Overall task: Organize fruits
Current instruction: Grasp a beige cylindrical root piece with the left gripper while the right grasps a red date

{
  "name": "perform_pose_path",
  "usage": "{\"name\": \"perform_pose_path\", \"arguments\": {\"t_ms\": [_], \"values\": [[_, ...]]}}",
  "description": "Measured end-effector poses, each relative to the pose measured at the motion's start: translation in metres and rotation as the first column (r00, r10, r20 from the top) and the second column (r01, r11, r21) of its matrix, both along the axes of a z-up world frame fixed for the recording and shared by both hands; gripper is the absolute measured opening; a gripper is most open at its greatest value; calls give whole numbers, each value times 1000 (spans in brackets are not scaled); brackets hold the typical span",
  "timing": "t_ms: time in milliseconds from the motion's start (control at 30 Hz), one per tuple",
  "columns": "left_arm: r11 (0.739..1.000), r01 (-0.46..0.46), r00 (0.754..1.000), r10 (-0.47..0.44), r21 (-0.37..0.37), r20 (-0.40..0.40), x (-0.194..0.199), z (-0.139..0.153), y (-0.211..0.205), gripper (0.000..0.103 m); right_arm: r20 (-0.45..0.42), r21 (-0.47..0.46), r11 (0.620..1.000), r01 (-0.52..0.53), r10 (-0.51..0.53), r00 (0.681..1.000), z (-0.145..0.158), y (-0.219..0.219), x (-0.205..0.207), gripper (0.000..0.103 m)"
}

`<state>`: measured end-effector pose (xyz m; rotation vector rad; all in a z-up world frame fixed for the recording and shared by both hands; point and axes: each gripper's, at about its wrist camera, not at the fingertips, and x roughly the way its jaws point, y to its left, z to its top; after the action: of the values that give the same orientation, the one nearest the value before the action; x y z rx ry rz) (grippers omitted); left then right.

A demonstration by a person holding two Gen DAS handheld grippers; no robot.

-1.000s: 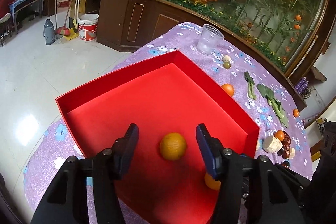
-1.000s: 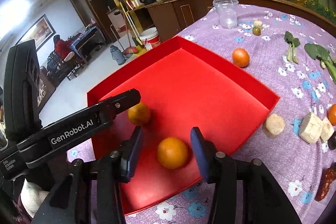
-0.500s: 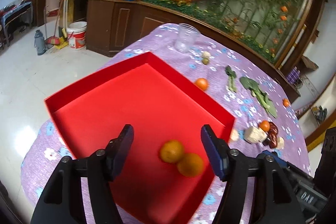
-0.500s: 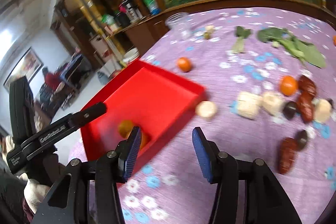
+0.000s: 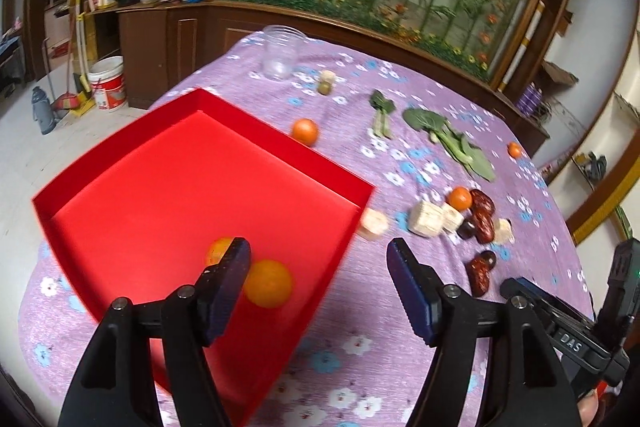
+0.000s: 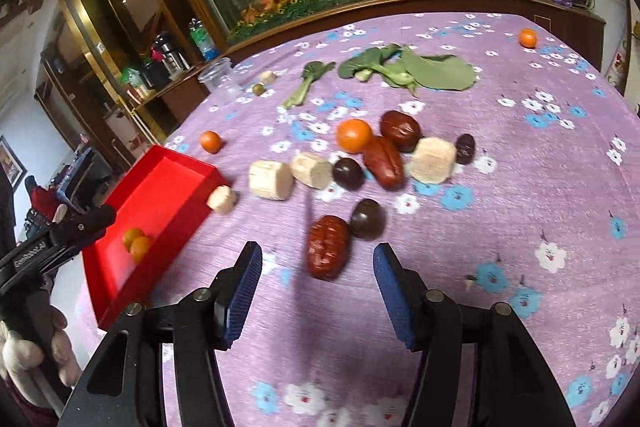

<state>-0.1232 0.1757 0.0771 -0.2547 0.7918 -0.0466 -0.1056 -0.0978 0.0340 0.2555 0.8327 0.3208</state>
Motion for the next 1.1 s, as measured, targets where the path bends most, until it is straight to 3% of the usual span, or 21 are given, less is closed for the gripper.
{"name": "perform_pose_path", "arguments": {"t_ms": [333, 567, 1100], "values": [[993, 120, 992, -120, 9, -35, 16, -13, -42, 70, -37, -43, 999, -10, 8, 999, -15, -2, 14, 63], [980, 199, 978, -198, 15, -62, 49, -24, -76, 70, -38, -53, 996, -67, 65, 997, -14, 13, 20, 63], [952, 292, 953, -281, 97, -113, 103, -46, -120, 69, -61, -113, 987, -113, 107, 992, -20, 34, 35, 63]]}}
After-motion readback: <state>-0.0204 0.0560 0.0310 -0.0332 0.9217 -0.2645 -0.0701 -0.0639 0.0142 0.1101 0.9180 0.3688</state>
